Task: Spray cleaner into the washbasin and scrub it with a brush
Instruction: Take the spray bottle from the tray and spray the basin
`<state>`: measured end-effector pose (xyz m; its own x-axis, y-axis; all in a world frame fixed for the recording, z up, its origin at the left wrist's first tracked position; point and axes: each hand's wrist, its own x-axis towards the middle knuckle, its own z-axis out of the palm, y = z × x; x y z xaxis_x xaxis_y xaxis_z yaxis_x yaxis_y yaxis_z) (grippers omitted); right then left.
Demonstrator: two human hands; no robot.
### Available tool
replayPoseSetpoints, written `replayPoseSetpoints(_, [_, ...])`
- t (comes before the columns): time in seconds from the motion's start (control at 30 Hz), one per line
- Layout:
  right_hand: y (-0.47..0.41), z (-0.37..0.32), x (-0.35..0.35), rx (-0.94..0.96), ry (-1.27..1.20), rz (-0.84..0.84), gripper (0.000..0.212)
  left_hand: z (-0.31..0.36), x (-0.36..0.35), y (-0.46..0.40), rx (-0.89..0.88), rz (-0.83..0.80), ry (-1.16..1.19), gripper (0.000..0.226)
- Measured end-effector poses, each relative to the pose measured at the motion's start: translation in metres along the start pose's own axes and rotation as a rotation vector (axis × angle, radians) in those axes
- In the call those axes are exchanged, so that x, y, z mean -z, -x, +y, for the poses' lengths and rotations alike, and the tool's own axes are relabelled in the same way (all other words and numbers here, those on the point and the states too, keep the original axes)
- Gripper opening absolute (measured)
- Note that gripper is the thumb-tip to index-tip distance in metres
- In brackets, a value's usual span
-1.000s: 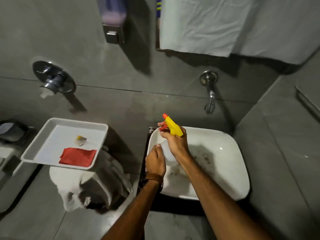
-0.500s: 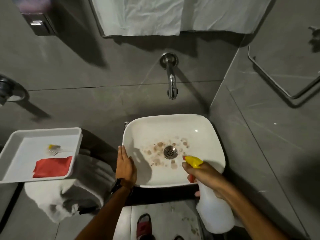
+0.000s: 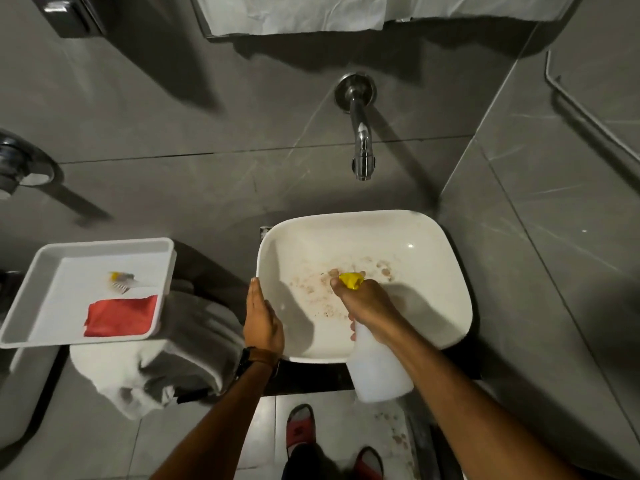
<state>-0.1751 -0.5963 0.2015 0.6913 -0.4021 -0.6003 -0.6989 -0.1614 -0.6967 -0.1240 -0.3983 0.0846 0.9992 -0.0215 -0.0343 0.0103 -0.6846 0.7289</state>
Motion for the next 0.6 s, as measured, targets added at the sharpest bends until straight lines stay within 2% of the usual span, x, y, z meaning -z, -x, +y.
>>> replayPoseSetpoints(0.13, [-0.022,-0.016,0.013,0.003,0.005,-0.030,0.069,-0.003,-0.003,-0.002,0.011,0.004,-0.017,0.059])
replayPoseSetpoints(0.3, [-0.045,-0.022,0.036,0.057,0.025,0.128,0.062,0.000,-0.002,-0.001,0.016,-0.005,-0.011,0.059])
replayPoseSetpoints(0.4, [-0.051,-0.018,0.055,0.037,0.004,0.129,0.062,0.001,-0.001,0.000,0.024,-0.011,-0.009,0.060])
replayPoseSetpoints(0.53, [-0.054,0.006,0.083,-0.001,-0.058,0.156,0.044,0.003,0.000,0.000,0.017,-0.008,-0.005,0.057])
replayPoseSetpoints(0.6, [-0.051,0.019,0.097,-0.051,-0.089,0.147,0.046,0.004,0.001,0.000,0.008,0.001,-0.003,0.056])
